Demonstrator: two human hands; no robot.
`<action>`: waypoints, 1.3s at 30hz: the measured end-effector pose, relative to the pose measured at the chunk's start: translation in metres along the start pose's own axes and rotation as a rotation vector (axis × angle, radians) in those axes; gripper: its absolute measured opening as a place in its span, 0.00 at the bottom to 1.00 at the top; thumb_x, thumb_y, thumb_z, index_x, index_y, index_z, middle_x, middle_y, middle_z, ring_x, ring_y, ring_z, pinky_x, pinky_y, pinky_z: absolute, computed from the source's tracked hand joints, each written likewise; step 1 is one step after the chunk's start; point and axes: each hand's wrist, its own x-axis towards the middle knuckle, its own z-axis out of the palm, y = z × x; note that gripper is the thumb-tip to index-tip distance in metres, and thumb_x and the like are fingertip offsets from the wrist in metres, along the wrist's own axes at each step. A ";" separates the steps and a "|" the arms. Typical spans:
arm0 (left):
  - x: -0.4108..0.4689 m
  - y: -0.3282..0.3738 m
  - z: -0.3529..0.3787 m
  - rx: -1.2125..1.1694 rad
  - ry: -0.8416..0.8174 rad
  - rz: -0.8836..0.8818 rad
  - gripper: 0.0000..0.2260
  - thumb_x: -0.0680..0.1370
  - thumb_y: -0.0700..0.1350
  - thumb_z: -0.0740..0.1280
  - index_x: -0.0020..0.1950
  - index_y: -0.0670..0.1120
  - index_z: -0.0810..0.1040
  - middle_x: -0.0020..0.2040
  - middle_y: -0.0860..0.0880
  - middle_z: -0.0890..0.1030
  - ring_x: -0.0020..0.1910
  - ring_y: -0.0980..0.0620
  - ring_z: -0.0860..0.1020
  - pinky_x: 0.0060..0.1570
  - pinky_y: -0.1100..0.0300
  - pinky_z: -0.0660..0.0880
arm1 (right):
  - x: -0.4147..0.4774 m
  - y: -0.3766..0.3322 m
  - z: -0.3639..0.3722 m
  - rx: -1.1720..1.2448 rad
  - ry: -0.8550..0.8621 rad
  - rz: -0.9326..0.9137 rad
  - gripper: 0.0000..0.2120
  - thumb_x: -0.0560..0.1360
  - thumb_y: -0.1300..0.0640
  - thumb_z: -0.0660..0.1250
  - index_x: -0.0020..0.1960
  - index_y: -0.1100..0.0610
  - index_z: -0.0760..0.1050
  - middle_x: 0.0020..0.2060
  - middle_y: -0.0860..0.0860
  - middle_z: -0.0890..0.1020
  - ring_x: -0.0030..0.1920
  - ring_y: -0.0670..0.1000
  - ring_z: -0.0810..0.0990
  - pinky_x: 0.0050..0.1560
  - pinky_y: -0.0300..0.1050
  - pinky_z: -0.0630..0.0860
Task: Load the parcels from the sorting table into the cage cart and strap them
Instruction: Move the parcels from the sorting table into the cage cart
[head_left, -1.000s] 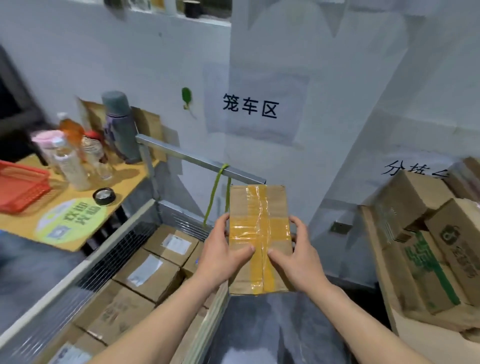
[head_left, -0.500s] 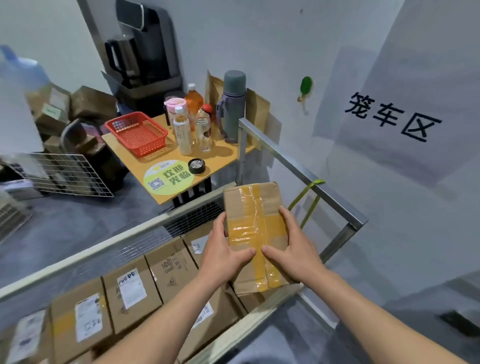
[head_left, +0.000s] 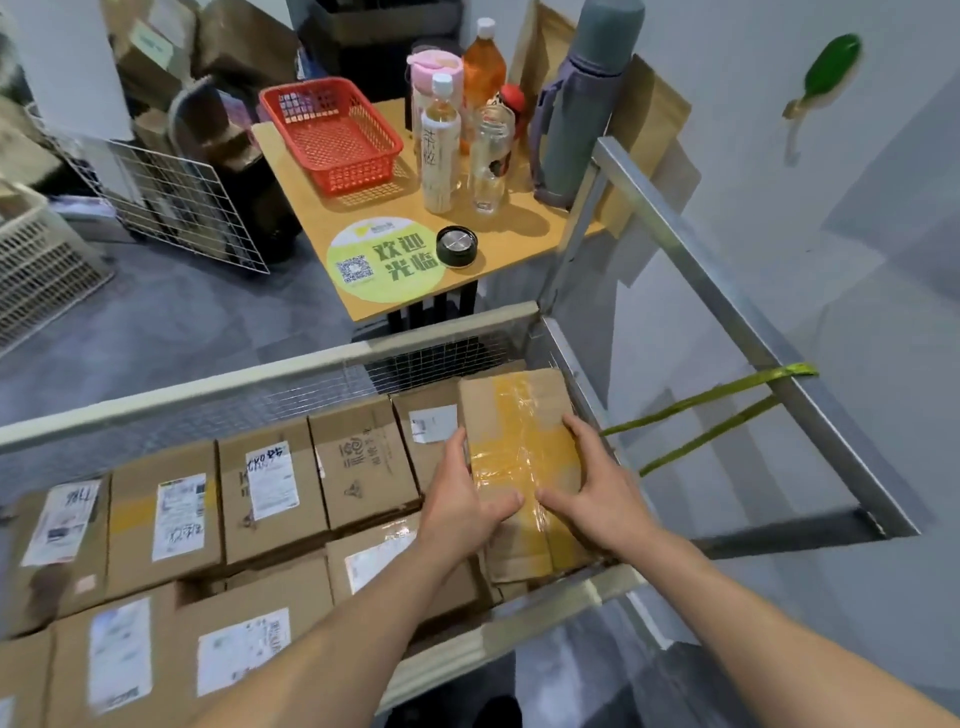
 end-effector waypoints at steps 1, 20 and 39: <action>0.006 -0.009 0.004 -0.007 -0.003 -0.021 0.43 0.61 0.55 0.77 0.71 0.60 0.59 0.59 0.55 0.77 0.55 0.53 0.78 0.56 0.50 0.78 | 0.007 0.008 0.007 -0.005 -0.022 0.020 0.48 0.63 0.38 0.75 0.76 0.35 0.52 0.65 0.45 0.73 0.64 0.53 0.74 0.64 0.52 0.72; 0.049 -0.149 0.065 -0.136 0.057 -0.228 0.38 0.66 0.38 0.78 0.63 0.66 0.61 0.59 0.59 0.76 0.54 0.65 0.77 0.45 0.74 0.72 | 0.078 0.119 0.101 -0.044 -0.320 0.075 0.44 0.67 0.46 0.76 0.72 0.29 0.52 0.59 0.41 0.78 0.56 0.47 0.79 0.61 0.49 0.76; 0.054 -0.154 0.084 0.120 0.083 -0.309 0.36 0.68 0.43 0.74 0.71 0.56 0.61 0.55 0.53 0.75 0.54 0.51 0.77 0.56 0.53 0.76 | 0.098 0.133 0.105 0.034 -0.414 0.160 0.46 0.70 0.62 0.71 0.75 0.29 0.53 0.51 0.43 0.81 0.49 0.49 0.83 0.54 0.50 0.81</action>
